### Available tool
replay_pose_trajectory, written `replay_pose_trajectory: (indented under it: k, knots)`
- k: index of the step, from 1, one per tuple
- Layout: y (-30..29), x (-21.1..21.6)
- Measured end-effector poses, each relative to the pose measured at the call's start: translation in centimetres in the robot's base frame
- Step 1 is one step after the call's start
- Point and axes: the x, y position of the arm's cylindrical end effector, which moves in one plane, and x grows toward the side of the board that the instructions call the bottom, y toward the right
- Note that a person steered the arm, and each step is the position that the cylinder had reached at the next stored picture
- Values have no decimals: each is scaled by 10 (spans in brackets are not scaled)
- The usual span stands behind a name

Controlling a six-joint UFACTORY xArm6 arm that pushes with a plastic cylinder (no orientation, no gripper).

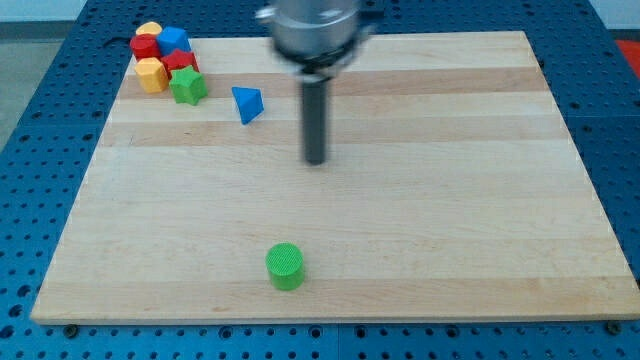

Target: Separate the yellow hexagon and the red star

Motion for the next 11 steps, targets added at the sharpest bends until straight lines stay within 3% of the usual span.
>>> replay_pose_trajectory:
  k: [1, 2, 5, 7, 8, 11]
  knots:
    - [-138, -9]
    - [-234, -43]
    - [-234, -85]
    - [-235, -176]
    - [-235, -194]
    - [-221, -181]
